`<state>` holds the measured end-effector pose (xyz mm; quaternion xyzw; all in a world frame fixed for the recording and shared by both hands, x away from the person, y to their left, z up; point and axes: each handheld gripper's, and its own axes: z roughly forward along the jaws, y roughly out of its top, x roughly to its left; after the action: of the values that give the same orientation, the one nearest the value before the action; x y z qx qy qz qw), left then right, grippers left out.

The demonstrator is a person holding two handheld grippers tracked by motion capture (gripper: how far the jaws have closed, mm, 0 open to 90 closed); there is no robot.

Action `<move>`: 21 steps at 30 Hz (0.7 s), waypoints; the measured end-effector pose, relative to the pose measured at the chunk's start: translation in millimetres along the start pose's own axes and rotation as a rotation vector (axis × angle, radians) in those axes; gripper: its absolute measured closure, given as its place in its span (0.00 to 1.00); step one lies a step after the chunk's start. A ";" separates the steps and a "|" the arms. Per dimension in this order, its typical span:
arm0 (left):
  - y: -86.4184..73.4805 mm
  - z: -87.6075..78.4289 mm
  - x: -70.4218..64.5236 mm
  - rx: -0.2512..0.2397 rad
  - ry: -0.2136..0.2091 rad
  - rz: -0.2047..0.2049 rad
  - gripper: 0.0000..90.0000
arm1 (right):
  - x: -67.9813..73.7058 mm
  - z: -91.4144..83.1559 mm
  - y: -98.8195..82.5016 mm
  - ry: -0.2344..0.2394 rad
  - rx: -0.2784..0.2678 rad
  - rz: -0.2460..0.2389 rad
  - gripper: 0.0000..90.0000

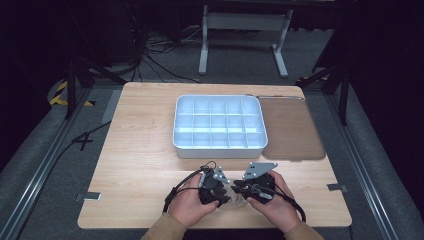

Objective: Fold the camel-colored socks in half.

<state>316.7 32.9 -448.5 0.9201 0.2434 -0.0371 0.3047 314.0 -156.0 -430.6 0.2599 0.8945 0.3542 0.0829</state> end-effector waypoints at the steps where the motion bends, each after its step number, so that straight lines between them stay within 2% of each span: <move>1: 0.2 1.0 -0.2 0.004 -0.006 -0.001 0.77 | -0.5 0.5 -1.2 0.002 0.006 0.005 0.85; 9: 1.6 3.4 0.2 0.022 -0.045 -0.024 0.75 | -1.6 1.0 -9.7 0.015 0.041 0.024 0.83; 12: 2.4 3.6 -0.4 0.037 -0.082 -0.048 0.72 | -1.8 0.7 -14.0 0.016 0.059 0.038 0.82; 13: 2.4 3.6 -0.4 0.037 -0.082 -0.048 0.71 | -1.8 0.7 -14.0 0.016 0.059 0.038 0.82; 14: 3.3 3.0 -1.3 0.043 -0.106 -0.062 0.71 | -2.3 0.9 -15.1 0.020 0.063 0.038 0.81; 16: 5.7 -0.5 -2.1 0.039 -0.119 -0.063 0.72 | -3.1 4.3 -19.5 0.016 0.095 0.037 0.81; 18: 8.5 -5.8 -1.5 0.002 -0.118 -0.054 0.73 | -2.2 7.4 -22.0 0.008 0.112 0.028 0.81; 21: 11.2 -12.4 1.2 -0.086 -0.077 -0.052 0.76 | -1.7 8.5 -24.8 0.012 0.105 0.021 0.82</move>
<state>322.1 32.8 -432.7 0.8974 0.2567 -0.0697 0.3521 308.2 -167.1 -453.8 0.2710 0.9096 0.3092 0.0602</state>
